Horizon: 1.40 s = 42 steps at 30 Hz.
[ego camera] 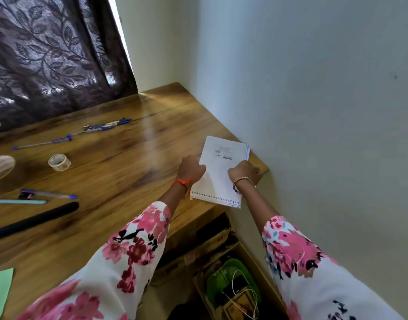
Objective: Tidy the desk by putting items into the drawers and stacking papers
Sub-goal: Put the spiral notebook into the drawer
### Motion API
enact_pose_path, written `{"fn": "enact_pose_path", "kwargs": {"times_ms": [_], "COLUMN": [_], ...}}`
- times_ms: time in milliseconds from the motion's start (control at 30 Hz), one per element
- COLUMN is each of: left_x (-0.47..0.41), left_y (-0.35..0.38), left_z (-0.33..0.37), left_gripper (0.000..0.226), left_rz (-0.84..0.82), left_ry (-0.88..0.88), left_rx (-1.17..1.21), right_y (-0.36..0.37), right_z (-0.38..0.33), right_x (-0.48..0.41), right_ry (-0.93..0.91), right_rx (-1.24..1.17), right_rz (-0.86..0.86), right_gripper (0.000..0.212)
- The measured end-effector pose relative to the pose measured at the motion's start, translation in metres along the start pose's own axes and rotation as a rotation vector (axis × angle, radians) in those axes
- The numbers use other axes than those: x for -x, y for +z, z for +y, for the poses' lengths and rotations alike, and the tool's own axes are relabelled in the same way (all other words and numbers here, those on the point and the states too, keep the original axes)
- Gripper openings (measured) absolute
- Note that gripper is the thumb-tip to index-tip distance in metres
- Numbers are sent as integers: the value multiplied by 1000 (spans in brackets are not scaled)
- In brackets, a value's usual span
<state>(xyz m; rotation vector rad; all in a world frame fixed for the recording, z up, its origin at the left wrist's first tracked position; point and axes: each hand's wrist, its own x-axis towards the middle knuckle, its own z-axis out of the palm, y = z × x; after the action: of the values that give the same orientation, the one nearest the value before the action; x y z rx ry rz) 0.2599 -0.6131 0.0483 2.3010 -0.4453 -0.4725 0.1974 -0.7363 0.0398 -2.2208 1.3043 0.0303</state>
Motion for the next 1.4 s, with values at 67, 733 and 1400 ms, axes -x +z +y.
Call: {"fn": "enact_pose_path", "kwargs": {"times_ms": [67, 733, 1400], "left_x": [-1, 143, 498], "left_y": [-1, -47, -46], "left_z": [1, -32, -150], "left_gripper": [11, 11, 36], "left_rz": [-11, 236, 662], "left_ry": [-28, -304, -417], "left_rx": [65, 800, 634], "right_y": [-3, -13, 55], "right_z": [-1, 5, 98], "right_x": [-3, 126, 430], "right_ry": [40, -235, -535], "right_rx": [-131, -723, -629], "right_rz": [-43, -167, -634], "right_gripper": [31, 16, 20]}}
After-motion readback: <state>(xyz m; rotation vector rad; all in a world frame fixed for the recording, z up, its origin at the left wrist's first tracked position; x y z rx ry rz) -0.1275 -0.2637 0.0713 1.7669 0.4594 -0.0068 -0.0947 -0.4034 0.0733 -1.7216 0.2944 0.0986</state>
